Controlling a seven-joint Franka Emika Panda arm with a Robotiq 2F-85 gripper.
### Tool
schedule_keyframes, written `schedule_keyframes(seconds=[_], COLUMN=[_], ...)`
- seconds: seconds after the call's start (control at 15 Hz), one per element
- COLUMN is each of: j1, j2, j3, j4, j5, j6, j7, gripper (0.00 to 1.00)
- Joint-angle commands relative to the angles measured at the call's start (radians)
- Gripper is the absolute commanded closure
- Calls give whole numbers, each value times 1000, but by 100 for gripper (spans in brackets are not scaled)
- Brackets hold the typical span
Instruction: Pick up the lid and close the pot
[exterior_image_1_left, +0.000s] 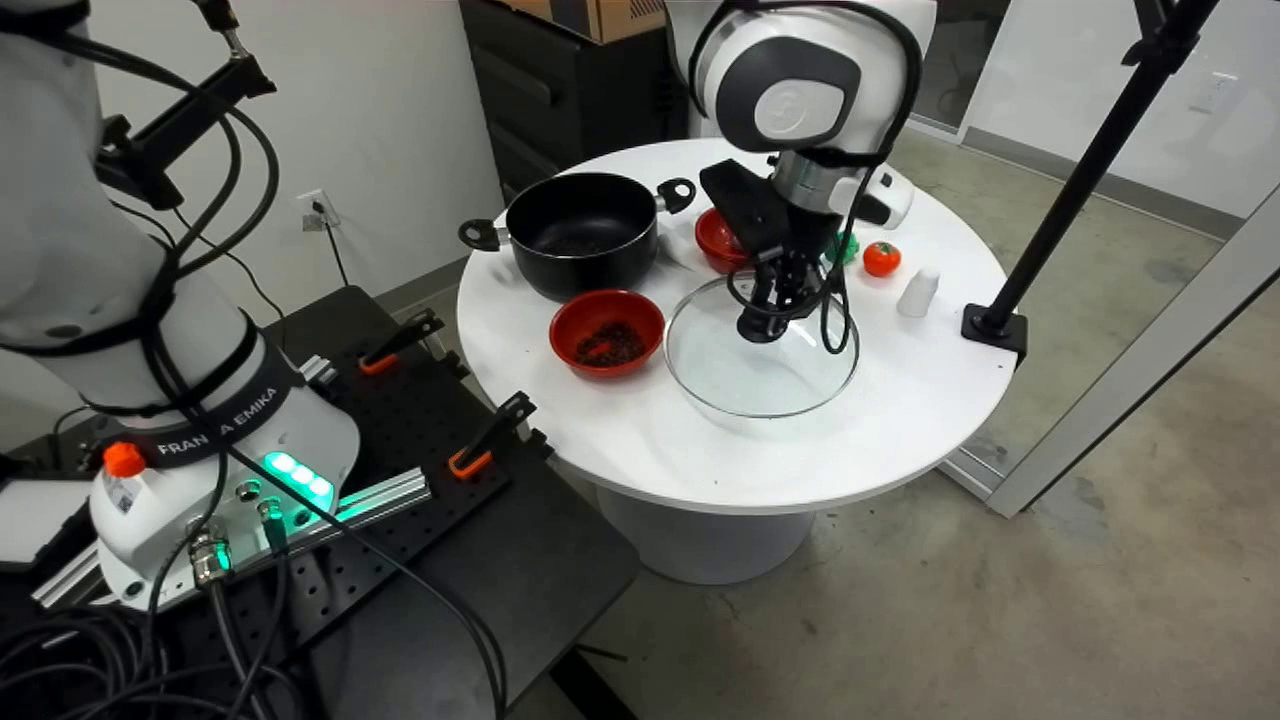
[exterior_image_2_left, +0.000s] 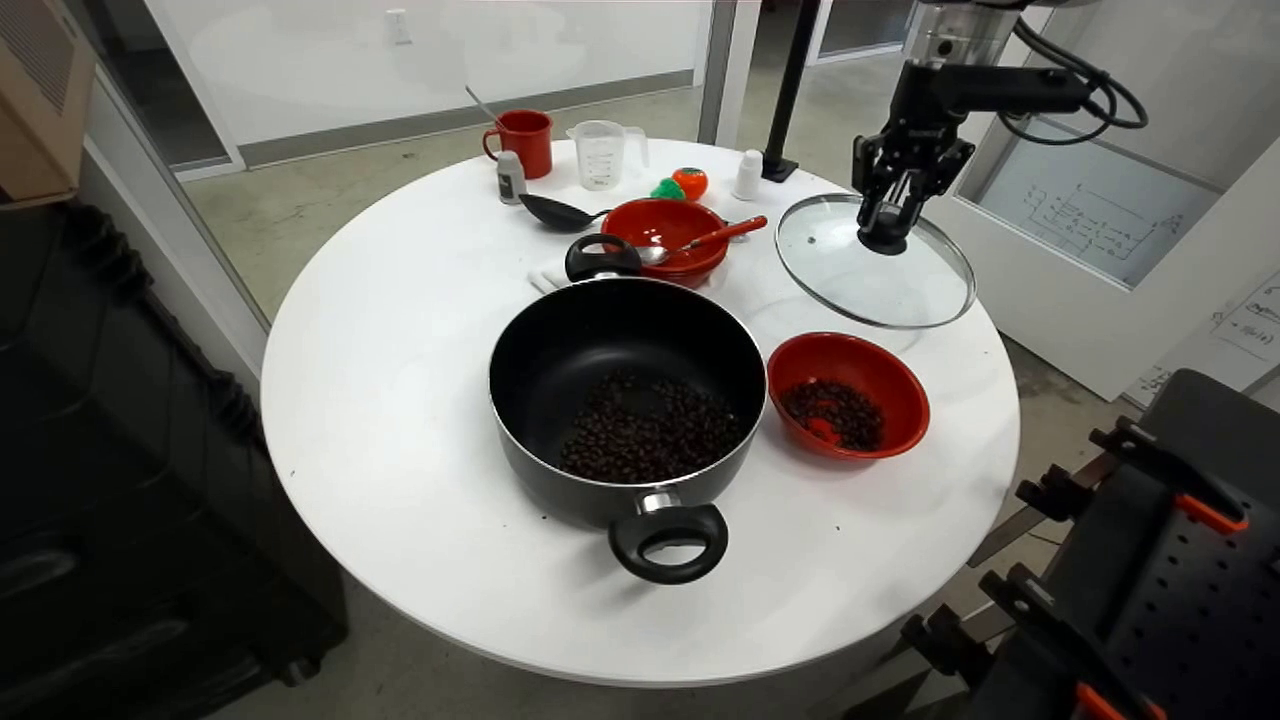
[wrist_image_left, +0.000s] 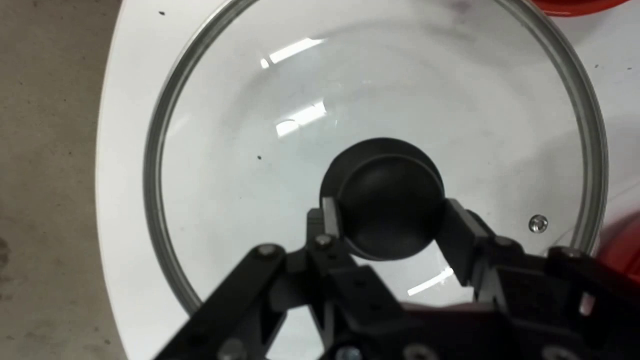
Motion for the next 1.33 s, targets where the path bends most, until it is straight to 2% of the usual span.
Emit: schedule_keyframes(seconds=[0.0,0.27,0.6,0.93,1.27], j1=[35,68,108,159,204], j2=[-153,-267,-399,-446,-365], j3=[-24,-31,20,82,128], j4=[-99,-165,-178,-85,44], j5=[-29,-76,-112,-52,1], j6=[39,68,-55,-232,-381], j7=[35,27,-56,-151,-216], gripper=[75,75,75,75,75])
